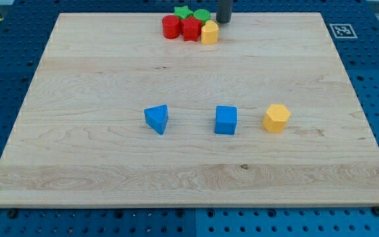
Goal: Move the yellow heart closer to the yellow hexagon
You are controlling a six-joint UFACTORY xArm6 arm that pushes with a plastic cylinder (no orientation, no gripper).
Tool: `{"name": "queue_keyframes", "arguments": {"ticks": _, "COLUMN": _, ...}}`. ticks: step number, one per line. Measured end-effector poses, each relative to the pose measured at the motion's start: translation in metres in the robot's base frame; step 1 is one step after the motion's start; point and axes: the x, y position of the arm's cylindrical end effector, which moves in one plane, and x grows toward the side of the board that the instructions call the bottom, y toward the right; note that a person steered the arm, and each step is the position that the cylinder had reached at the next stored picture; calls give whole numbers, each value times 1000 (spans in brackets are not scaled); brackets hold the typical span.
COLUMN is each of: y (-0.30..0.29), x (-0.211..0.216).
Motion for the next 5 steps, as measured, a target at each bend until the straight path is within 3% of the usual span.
{"name": "queue_keyframes", "arguments": {"ticks": 2, "y": -9, "x": 40}}
{"name": "queue_keyframes", "arguments": {"ticks": 5, "y": -75, "x": 74}}
